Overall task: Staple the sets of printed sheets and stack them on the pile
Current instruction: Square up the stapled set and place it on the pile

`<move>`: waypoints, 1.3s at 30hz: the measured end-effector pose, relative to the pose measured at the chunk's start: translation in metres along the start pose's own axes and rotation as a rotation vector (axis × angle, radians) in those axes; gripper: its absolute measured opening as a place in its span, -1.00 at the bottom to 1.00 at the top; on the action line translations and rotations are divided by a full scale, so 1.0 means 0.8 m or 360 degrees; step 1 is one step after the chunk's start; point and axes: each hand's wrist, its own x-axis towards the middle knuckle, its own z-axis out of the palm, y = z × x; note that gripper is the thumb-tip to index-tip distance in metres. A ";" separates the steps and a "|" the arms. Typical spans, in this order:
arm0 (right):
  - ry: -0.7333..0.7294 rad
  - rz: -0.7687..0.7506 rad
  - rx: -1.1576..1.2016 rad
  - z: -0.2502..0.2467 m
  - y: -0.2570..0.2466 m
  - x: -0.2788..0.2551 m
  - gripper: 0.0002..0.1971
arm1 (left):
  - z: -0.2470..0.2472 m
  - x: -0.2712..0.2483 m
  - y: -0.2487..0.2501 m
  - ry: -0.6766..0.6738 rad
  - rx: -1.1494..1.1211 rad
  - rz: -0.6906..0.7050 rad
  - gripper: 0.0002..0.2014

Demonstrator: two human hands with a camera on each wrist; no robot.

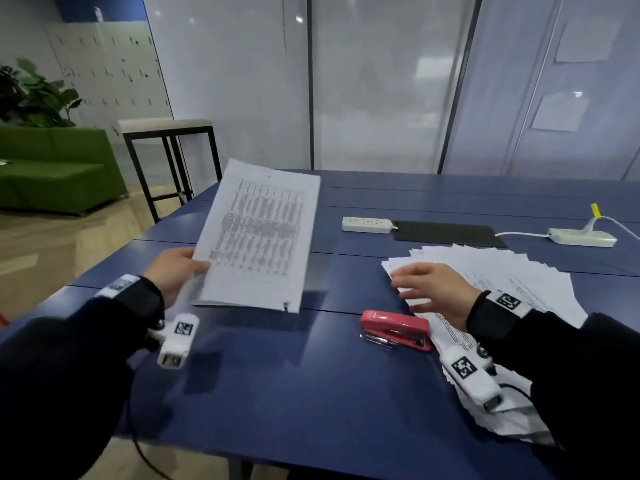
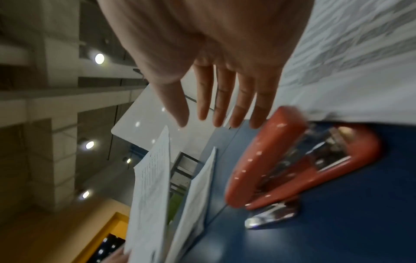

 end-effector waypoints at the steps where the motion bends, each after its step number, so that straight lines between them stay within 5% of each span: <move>1: -0.0016 0.0008 -0.0112 -0.005 0.009 -0.001 -0.87 | -0.010 0.021 -0.001 0.0029 0.0021 -0.0036 -0.71; 7: -0.0151 0.0023 -0.0246 -0.031 0.040 -0.013 -0.87 | -0.023 0.127 -0.039 0.0134 0.0329 -0.0146 -0.71; 11: -0.0255 -0.0040 -0.0276 -0.036 0.050 -0.021 -0.54 | -0.007 0.153 -0.052 0.0101 0.0625 -0.0139 -0.69; 18: -0.0333 -0.0101 -0.0200 -0.035 0.056 -0.023 -0.83 | 0.013 0.140 -0.061 0.0073 0.1026 -0.0027 -0.73; 39: -0.0314 -0.0140 -0.0105 -0.033 0.064 -0.027 -0.84 | 0.029 0.141 -0.060 0.0021 0.1214 0.0062 -0.72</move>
